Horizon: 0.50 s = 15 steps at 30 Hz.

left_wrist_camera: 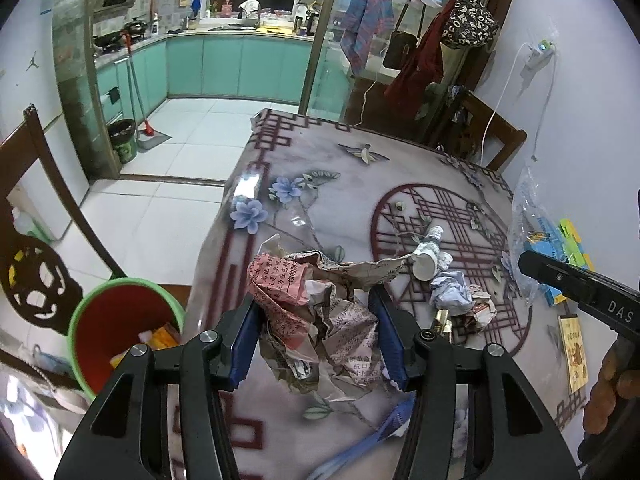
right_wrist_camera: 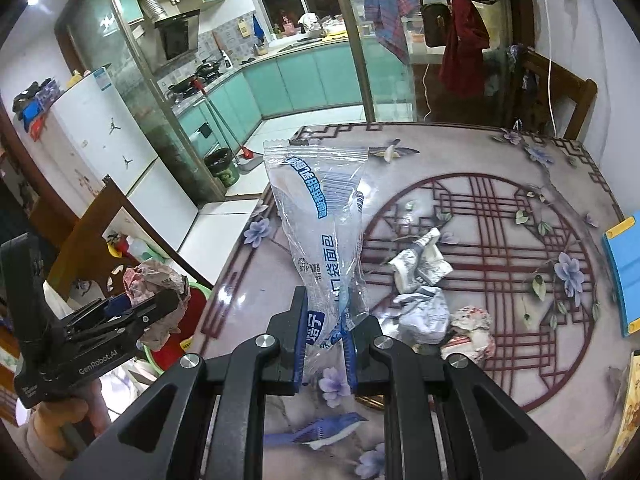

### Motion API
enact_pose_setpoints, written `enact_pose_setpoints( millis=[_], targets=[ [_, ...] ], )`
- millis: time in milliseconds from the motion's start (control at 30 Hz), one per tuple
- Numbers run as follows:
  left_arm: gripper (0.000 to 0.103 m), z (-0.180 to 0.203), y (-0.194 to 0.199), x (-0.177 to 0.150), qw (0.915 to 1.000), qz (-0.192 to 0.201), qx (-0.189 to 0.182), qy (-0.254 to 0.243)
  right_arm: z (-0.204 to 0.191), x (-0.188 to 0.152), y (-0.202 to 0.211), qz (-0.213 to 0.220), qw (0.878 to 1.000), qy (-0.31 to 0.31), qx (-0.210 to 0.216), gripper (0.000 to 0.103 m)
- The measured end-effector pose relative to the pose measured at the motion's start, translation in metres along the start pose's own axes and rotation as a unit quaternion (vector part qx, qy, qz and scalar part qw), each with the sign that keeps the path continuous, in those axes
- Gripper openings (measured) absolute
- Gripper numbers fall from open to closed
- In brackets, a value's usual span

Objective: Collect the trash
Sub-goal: 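Carry the paper and plastic bag over the red bucket with both grippers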

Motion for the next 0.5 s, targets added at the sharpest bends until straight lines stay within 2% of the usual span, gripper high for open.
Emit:
enact_pose_setpoints(
  millis=[500],
  targets=[
    [0.052, -0.038, -0.003, 0.003, 0.9999, -0.006, -0.006, 0.007, -0.04, 0.004, -0.019, -0.007, 1.0, 0.003, -0.004, 0.013]
  ],
)
Point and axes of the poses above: each gripper's, at about its wrist camera, not at the fingertips, and y roughly against the way its jaws point, z to its right, x to its top, the point moved 3 cm from there along -y, roughly the way its jaws point, and after that the axes turned 13 degrees about -z, right-handed, at the moved point
